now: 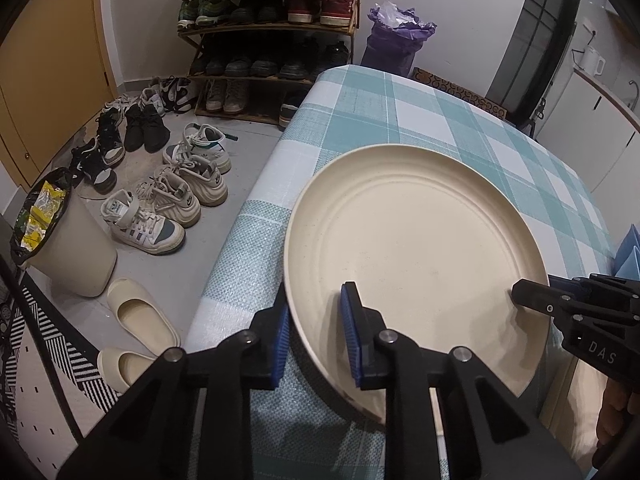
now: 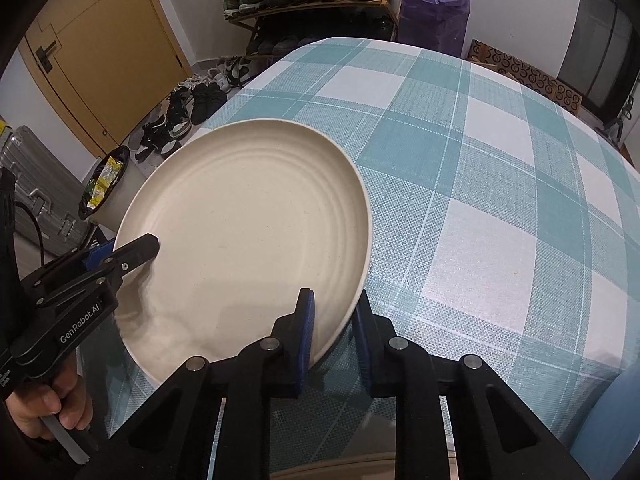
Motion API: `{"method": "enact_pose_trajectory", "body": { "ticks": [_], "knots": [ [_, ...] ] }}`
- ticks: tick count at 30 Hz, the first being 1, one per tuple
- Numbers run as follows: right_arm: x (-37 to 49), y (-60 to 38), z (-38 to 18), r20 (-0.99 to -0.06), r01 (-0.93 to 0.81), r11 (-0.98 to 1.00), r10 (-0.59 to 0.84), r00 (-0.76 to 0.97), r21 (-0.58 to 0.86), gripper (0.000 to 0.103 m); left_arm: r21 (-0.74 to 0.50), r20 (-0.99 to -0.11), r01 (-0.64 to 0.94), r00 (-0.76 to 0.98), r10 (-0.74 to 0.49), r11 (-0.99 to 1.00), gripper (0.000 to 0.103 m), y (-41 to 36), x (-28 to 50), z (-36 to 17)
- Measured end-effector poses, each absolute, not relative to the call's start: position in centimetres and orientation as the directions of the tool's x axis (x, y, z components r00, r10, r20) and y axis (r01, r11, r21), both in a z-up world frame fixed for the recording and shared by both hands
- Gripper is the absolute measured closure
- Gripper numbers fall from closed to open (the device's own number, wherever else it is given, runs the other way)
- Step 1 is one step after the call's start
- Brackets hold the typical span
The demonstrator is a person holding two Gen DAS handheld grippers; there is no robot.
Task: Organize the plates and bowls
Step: 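Lift the cream plate with both grippers and carry it over the plate stack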
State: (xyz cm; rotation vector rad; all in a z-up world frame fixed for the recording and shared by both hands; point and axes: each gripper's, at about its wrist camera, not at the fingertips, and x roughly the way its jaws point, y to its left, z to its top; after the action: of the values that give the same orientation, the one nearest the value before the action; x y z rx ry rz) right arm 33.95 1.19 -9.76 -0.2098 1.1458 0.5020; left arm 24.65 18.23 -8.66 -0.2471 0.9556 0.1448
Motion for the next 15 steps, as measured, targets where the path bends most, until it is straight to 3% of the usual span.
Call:
{"method": "enact_pose_trajectory", "body": {
  "ticks": [15],
  "knots": [
    [32.8,1.2,-8.2,-0.896,-0.496,0.866,0.264,0.356,0.058,0.084,-0.144,-0.809,-0.227,0.587,0.017,0.963,0.081,17.9,23.9,-7.7]
  ]
}}
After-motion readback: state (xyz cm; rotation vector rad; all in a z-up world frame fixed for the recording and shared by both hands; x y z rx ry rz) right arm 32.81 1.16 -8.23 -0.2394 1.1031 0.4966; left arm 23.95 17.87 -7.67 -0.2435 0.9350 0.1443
